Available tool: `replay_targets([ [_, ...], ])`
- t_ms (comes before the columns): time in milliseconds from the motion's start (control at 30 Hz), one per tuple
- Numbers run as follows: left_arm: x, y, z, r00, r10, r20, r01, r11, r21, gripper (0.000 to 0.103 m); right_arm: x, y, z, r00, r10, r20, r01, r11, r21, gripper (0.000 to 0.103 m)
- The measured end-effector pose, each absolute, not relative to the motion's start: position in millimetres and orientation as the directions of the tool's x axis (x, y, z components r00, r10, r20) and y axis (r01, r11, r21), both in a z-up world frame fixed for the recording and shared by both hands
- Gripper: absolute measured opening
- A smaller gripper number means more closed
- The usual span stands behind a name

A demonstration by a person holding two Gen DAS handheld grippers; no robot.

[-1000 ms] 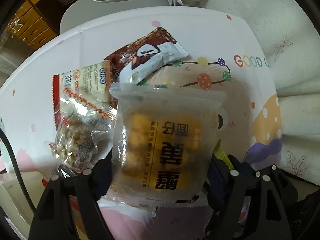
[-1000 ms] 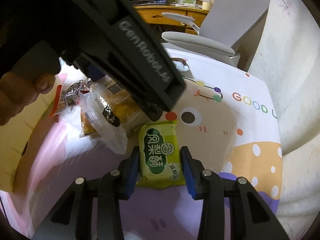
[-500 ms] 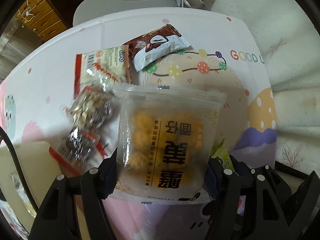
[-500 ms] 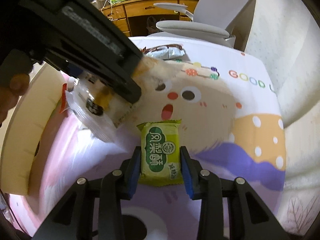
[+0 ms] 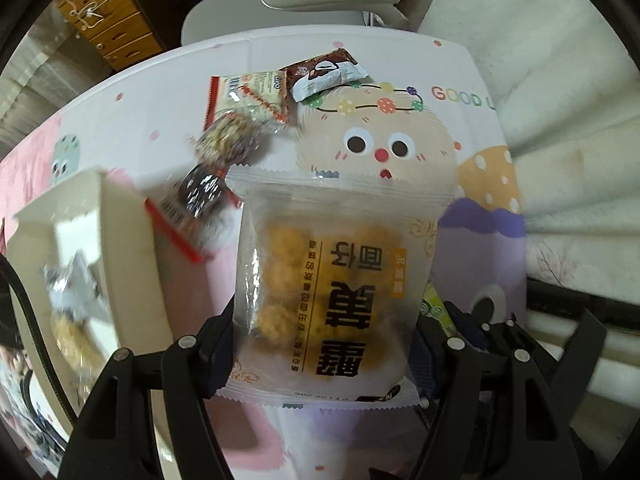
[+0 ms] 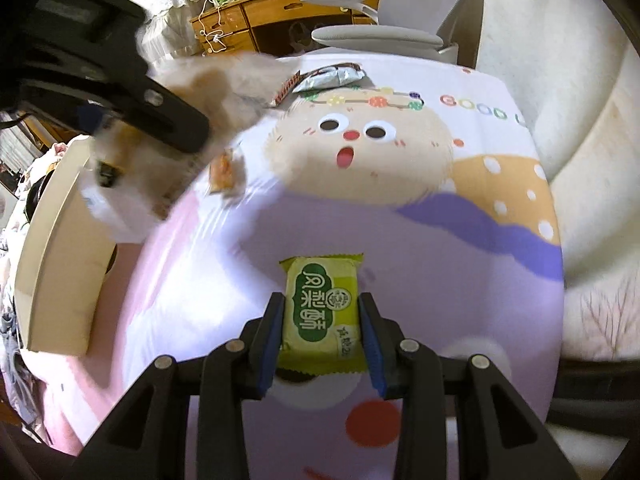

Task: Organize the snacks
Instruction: 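Carry the puffs bag and green packet into the white tray and open both tools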

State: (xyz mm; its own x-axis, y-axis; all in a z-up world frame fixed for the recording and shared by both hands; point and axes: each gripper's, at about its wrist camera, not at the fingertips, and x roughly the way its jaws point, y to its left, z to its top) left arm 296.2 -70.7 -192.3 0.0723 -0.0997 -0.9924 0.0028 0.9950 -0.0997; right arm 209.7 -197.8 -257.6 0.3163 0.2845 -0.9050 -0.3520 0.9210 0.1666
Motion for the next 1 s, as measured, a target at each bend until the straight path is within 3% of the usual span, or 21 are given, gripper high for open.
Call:
replay_targets([
  [533,170,-29,-111,0.142,-0.071,-0.987,-0.142,0.986,-0.091,0.070,164,-193,-220,0.288,0.409,-0.866,-0.370,0.881,0.294,0.037],
  [1000,105,50,-106,0.166,-0.065,-0.984,-0.289,0.951,-0.111,0.070,135,-165,-183,0.282,0.452,-0.846,-0.421,0.851,0.314,0.037],
])
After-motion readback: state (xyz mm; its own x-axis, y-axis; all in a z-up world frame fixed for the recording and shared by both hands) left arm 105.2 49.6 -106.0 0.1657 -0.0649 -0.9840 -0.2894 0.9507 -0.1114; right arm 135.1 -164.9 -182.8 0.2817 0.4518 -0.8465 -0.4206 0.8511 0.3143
